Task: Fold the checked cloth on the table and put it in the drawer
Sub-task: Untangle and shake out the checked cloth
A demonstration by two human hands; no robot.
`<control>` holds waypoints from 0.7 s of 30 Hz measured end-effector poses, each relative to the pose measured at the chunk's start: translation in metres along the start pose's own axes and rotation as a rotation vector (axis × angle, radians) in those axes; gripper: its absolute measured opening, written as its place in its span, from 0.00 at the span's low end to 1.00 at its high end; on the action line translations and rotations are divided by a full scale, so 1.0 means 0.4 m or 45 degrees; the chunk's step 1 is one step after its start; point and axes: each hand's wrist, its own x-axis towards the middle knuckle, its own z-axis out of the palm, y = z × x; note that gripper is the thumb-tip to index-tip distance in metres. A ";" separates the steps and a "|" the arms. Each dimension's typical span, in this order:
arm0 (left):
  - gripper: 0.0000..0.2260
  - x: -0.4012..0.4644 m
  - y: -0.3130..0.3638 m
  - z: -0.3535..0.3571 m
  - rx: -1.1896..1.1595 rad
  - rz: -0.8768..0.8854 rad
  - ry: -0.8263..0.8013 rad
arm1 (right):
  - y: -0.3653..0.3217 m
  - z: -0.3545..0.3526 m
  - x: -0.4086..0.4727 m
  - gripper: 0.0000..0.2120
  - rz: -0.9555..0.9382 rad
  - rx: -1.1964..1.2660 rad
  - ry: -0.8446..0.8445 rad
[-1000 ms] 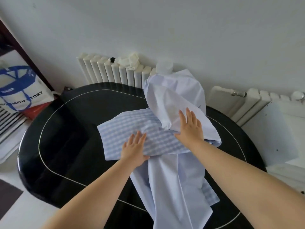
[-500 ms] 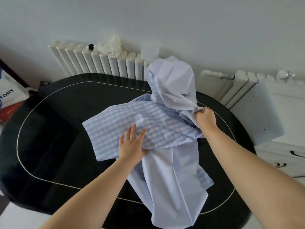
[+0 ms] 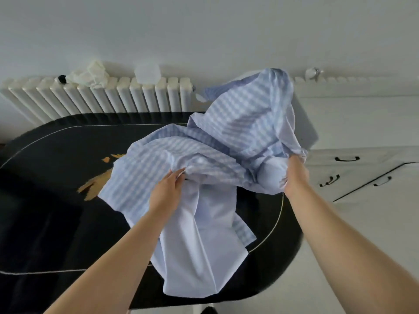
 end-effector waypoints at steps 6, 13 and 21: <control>0.16 -0.116 0.183 0.109 0.098 0.174 -0.045 | 0.043 -0.268 -0.028 0.15 -0.013 -0.054 -0.015; 0.17 -0.363 0.417 0.307 0.092 0.392 -0.257 | 0.103 -0.682 -0.036 0.14 0.022 0.147 0.148; 0.21 -0.628 0.652 0.619 0.122 0.431 -0.740 | 0.234 -1.163 -0.009 0.18 -0.011 0.477 0.575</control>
